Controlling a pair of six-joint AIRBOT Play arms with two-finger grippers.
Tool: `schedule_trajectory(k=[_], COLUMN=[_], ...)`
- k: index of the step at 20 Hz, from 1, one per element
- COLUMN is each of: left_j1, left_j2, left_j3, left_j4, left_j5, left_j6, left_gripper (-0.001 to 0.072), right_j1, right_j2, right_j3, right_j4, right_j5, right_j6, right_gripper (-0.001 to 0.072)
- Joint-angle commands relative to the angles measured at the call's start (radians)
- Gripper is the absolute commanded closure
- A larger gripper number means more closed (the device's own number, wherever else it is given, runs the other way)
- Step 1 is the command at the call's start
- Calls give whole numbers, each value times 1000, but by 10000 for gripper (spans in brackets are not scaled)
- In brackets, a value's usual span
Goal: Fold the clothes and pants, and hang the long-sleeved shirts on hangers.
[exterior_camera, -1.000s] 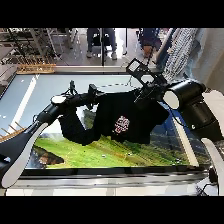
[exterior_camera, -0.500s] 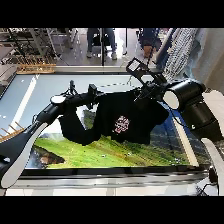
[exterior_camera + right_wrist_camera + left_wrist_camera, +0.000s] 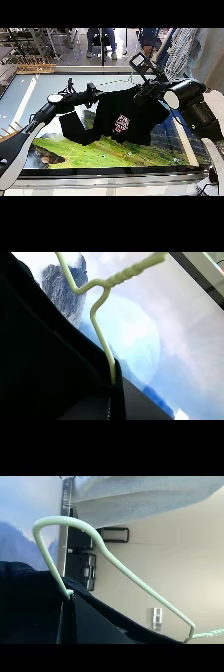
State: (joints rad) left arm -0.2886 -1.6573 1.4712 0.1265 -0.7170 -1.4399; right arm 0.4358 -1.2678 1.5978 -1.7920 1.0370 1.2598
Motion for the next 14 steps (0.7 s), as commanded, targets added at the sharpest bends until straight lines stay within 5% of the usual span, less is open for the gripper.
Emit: schedule_trajectory(k=[1, 6, 14], left_j1=[-11, -13, 18], left_j2=[2, 2, 2], left_j3=[0, 0, 0], left_j4=[1, 116, 127], left_j5=[-37, -156, -166], left_j6=[15, 34, 95], left_gripper=[691, 692, 693], right_j1=[1, 0, 0], right_j2=[-1, -1, -1], right_j3=[0, 0, 0], right_j4=[6, -27, -52], right_j5=[-8, -8, 3], right_j6=[12, 72, 76], right_gripper=[676, 676, 677])
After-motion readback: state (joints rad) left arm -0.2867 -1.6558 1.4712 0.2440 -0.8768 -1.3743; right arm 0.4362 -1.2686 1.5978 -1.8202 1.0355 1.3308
